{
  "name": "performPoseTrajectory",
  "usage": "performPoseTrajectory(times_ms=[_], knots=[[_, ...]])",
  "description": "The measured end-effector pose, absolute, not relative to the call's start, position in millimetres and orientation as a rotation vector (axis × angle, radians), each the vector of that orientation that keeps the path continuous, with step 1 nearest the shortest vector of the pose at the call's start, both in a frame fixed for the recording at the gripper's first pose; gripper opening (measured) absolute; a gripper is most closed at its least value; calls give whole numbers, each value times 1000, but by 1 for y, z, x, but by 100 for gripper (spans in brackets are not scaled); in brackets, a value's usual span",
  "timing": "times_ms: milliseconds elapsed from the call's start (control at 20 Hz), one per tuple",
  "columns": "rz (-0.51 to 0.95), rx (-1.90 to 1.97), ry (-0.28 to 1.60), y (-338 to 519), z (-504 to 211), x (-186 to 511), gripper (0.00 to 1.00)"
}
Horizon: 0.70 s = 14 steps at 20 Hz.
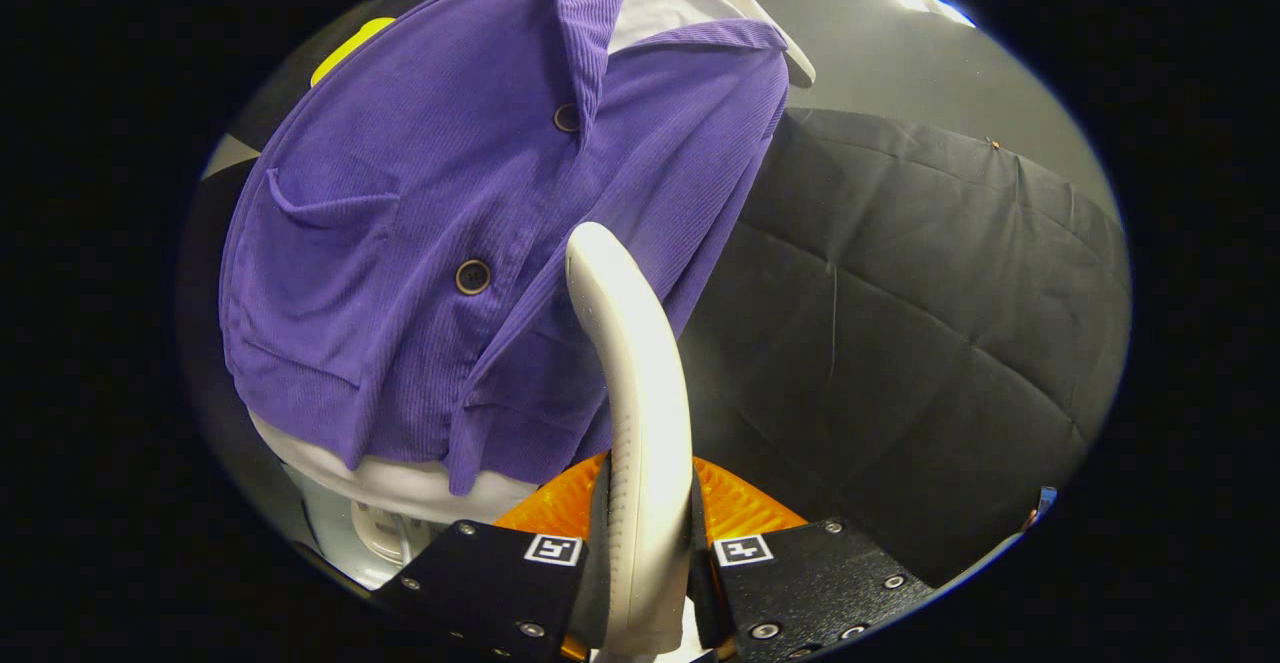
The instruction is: Iron the clothes twice with a garment steamer, once on the left side and once on the right side.
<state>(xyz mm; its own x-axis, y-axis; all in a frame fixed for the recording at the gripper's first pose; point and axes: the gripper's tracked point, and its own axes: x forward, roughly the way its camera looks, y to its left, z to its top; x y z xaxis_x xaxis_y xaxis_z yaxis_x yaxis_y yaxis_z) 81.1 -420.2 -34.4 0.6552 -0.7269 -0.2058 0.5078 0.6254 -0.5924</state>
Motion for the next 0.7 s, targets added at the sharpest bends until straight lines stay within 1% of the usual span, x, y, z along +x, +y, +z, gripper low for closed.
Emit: performPoseTrajectory(times_ms=[350, 550, 700], knots=[[-733, -456, 511, -416, -31, 83, 34], [-727, -297, 502, -411, -35, 86, 34], [-712, -247, 510, -406, -32, 88, 33]])
